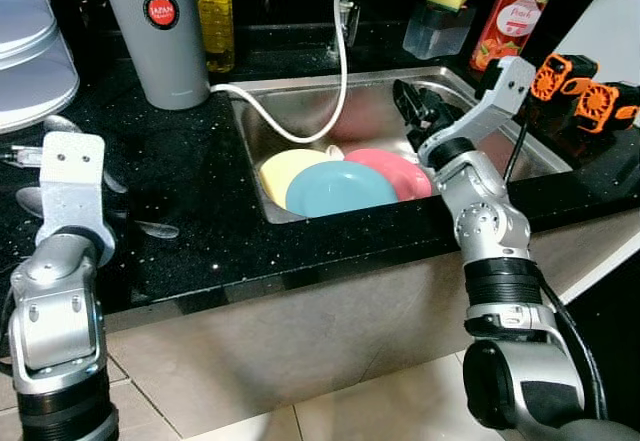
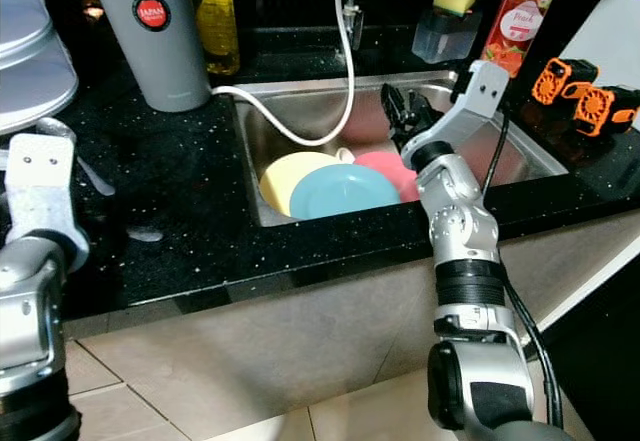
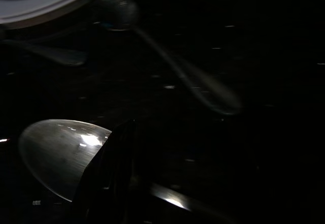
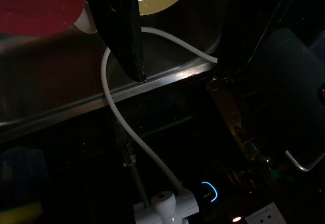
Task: Kitchen organization
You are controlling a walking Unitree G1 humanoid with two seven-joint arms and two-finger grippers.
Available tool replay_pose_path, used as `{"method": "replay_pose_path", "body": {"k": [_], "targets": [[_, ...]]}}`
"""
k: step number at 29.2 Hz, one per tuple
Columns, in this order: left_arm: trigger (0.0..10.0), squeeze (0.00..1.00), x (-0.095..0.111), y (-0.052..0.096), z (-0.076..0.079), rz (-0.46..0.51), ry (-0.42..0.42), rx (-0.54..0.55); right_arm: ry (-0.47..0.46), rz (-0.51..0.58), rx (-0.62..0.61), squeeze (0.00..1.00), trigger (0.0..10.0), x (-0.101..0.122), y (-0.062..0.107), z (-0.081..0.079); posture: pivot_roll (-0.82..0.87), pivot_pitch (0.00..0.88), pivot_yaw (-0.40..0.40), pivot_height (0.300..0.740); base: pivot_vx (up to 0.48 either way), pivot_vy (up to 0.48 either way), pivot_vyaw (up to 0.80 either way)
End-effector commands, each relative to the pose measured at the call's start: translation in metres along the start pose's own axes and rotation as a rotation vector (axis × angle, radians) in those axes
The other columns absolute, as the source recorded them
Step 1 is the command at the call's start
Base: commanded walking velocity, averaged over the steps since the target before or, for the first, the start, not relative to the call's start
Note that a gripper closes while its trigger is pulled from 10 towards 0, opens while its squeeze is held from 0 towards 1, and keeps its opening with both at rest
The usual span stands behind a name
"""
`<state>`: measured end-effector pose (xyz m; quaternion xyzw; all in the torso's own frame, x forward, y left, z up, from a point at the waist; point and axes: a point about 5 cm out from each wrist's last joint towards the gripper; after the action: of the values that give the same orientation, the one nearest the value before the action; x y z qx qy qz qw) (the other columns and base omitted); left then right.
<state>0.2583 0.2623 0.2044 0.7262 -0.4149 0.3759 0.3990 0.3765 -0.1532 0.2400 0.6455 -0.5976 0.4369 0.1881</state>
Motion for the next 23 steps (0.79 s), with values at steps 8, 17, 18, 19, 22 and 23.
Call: {"method": "replay_pose_path", "body": {"k": [8,17,18,19,22,23], "targets": [[10.0,0.00,0.032,0.005,0.011,0.207,-0.106,0.002,0.014,-0.016,-0.006,0.00,10.0,-0.002,0.003,0.002,0.23,0.019,-0.086,0.740,0.000,0.000,0.00],[10.0,0.00,0.043,0.021,0.038,0.343,-0.198,-0.121,0.017,-0.017,-0.008,0.00,10.0,-0.003,0.004,0.002,0.22,0.023,-0.087,0.740,0.000,0.000,0.00],[10.0,0.00,0.042,0.021,0.039,0.330,-0.172,-0.128,0.017,-0.017,-0.008,0.00,10.0,-0.003,0.004,0.002,0.22,0.023,-0.087,0.740,0.000,0.000,0.00],[10.0,0.00,0.042,0.021,0.039,0.330,-0.172,-0.128,0.017,-0.017,-0.008,0.00,10.0,-0.003,0.004,0.002,0.22,0.023,-0.087,0.740,0.000,0.000,0.00],[10.0,0.00,0.039,0.021,0.044,0.295,-0.073,-0.144,0.016,-0.017,-0.009,0.00,10.0,-0.002,0.004,0.002,0.22,0.026,-0.088,0.740,0.000,0.000,0.00],[10.0,0.00,0.039,0.021,0.047,0.277,-0.025,-0.151,0.016,-0.017,-0.009,0.00,10.0,-0.002,0.004,0.002,0.23,0.026,-0.090,0.740,0.000,0.000,0.00]]}}
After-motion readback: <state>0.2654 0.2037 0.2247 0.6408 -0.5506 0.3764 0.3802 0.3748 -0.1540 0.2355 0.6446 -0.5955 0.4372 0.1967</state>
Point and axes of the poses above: a point about 5 cm out from each wrist's last joint towards the gripper, its own y axis pointing back from the gripper into the wrist, its own x axis along the axis of the wrist's last joint, z = x × y, and after that the axes turned 9 degrees about -y, right-handed
